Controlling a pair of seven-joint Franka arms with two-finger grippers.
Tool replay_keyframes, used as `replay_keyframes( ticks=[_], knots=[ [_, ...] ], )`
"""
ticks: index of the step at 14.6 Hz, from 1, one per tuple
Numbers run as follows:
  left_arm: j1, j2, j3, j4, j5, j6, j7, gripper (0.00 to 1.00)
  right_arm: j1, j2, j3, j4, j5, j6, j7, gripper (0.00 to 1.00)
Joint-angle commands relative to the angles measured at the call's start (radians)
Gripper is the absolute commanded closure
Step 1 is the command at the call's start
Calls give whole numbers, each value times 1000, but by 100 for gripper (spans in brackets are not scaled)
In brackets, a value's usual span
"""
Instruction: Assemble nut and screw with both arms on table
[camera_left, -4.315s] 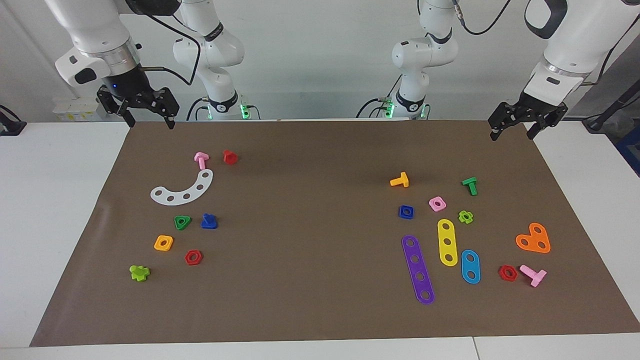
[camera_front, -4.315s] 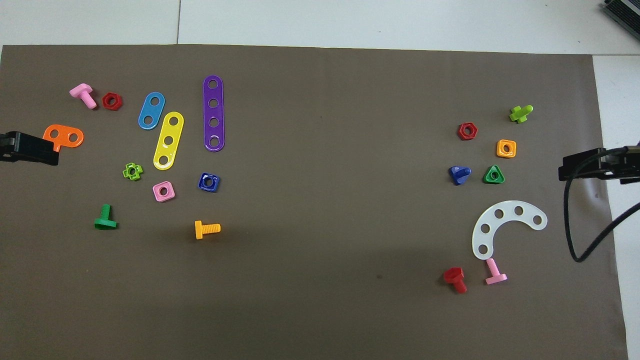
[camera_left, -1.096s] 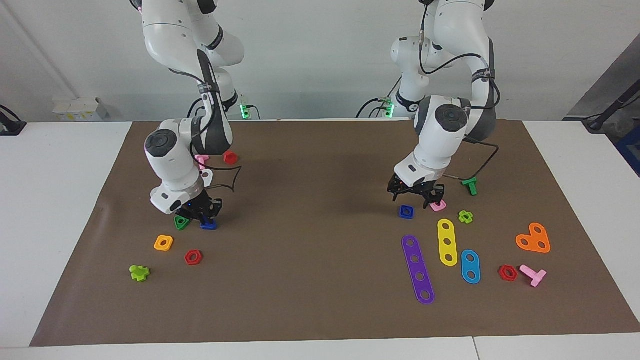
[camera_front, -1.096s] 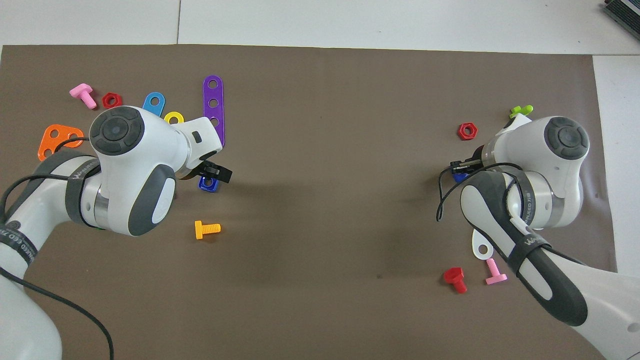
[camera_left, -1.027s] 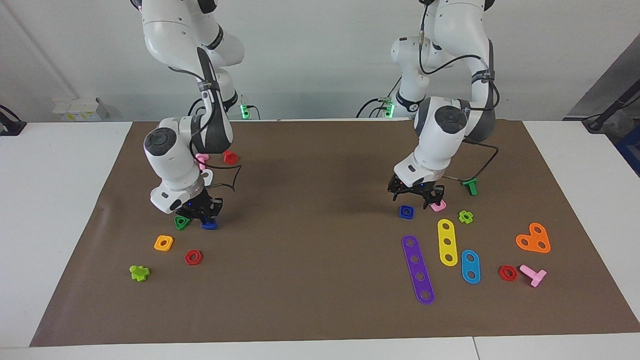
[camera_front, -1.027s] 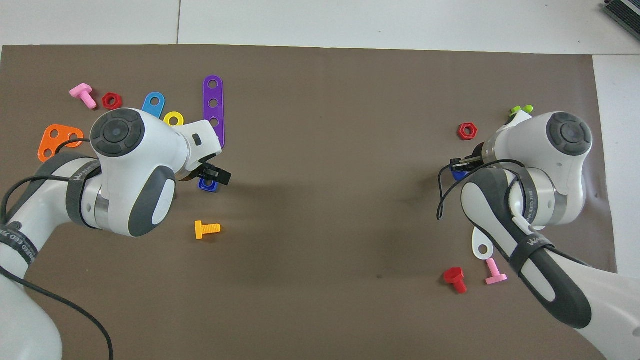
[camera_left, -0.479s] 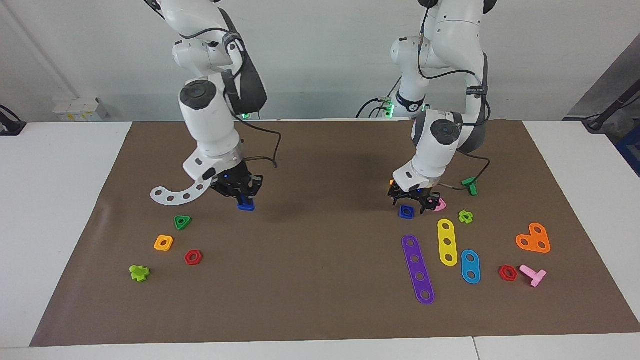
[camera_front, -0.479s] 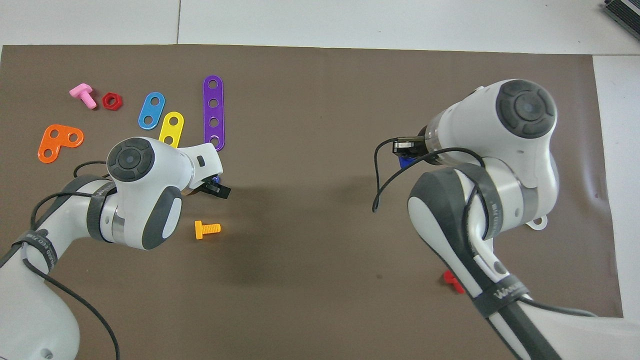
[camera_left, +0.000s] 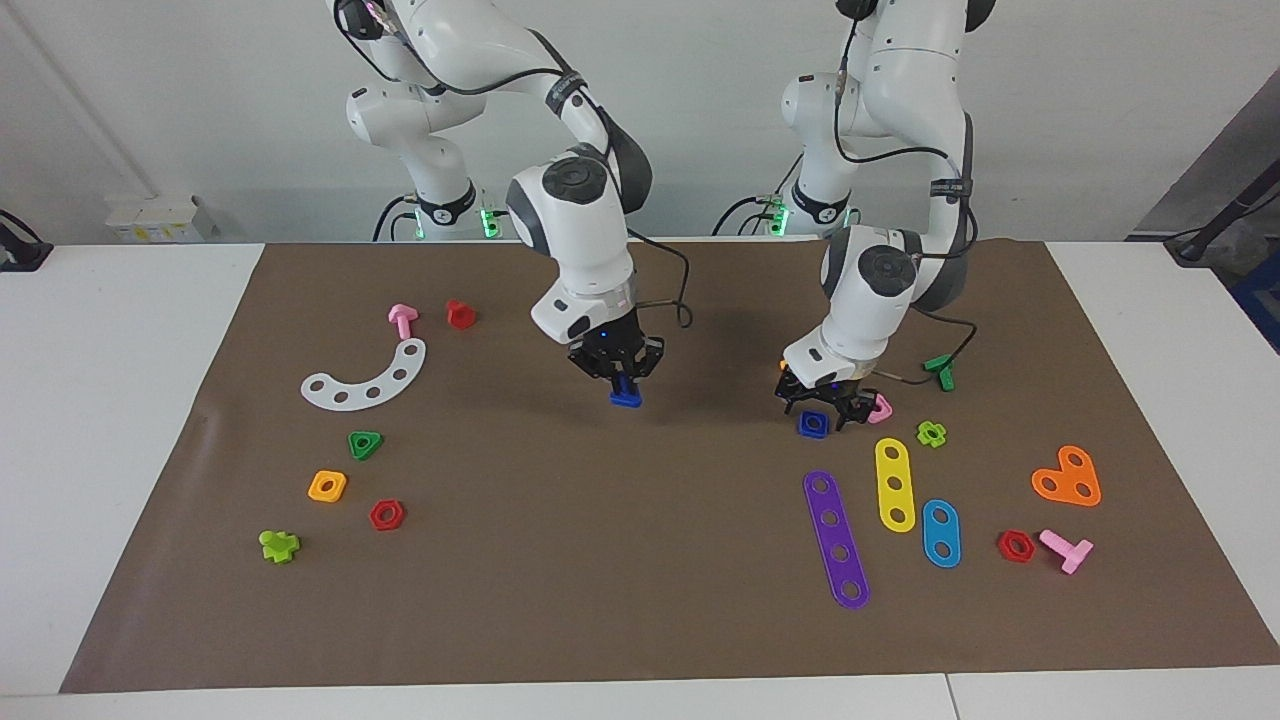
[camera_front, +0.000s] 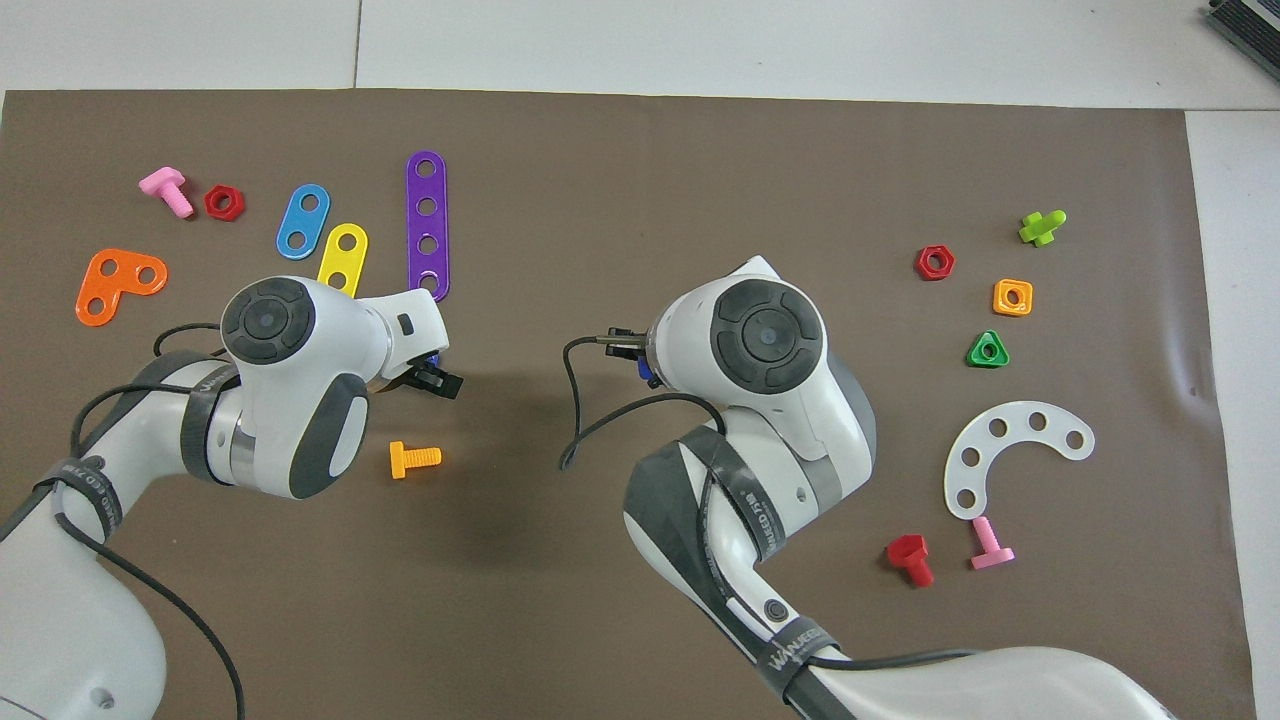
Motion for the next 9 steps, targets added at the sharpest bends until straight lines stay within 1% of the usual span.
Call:
replay_keyframes(
  ticks=[1, 3, 5, 6, 9],
  knots=[
    [-1, 0, 3, -31, 3, 38, 9, 12, 30, 59, -5, 17, -42, 37, 48, 100],
    [-1, -2, 3, -31, 3, 35, 8, 15, 32, 71, -4, -2, -78, 53, 77, 100],
    [-2, -2, 3, -32, 3, 34, 6, 16, 47, 102, -5, -5, -93, 57, 86, 100],
    [-4, -2, 3, -32, 3, 34, 6, 19, 56, 117, -5, -3, -111, 77, 111, 100],
    [-5, -2, 3, -32, 3, 34, 6, 21, 61, 139, -5, -3, -127, 120, 155, 100]
  ],
)
